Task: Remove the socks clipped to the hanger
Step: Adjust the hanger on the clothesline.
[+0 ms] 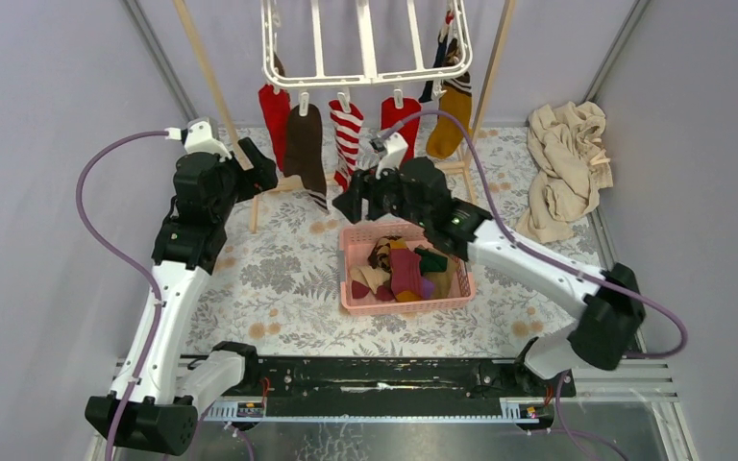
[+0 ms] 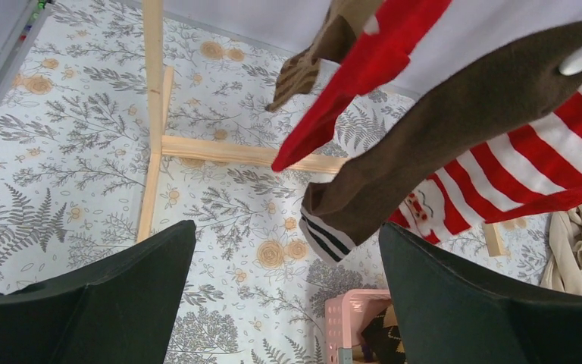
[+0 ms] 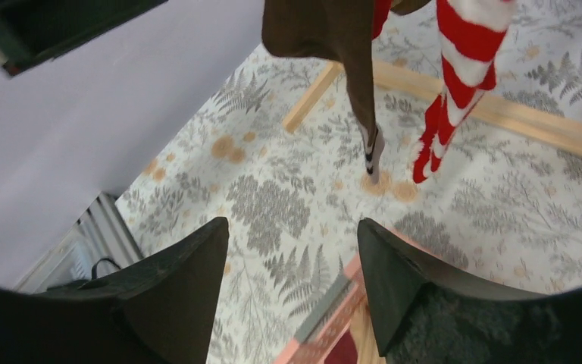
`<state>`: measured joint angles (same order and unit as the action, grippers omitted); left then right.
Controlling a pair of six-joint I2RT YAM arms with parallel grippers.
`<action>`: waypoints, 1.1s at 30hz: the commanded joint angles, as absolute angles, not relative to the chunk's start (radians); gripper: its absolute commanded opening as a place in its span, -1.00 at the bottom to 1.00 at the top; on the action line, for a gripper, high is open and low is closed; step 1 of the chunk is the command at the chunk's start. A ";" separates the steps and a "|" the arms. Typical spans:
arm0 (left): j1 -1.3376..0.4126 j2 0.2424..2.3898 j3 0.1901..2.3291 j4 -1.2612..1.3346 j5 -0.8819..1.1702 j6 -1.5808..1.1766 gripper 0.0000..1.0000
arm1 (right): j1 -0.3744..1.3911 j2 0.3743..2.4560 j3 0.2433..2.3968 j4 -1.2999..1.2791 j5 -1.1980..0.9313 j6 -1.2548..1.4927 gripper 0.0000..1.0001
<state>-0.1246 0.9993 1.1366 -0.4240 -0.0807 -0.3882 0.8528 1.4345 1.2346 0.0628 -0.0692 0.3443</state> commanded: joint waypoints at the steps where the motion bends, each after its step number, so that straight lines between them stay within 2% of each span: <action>1: -0.130 0.974 1.139 -0.451 -0.110 -0.367 0.97 | 0.854 1.553 1.357 0.233 -0.026 0.326 0.46; 6: -0.130 0.968 1.145 -0.461 -0.110 -0.371 0.97 | 0.854 1.686 1.442 0.366 -0.052 0.330 0.54; 17: -0.130 0.940 1.155 -0.503 -0.119 -0.373 0.97 | 0.864 1.881 1.615 0.469 0.100 0.282 0.67; 33: -0.130 0.899 1.159 -0.552 -0.128 -0.367 0.97 | 0.874 2.127 1.923 0.364 0.188 0.284 0.74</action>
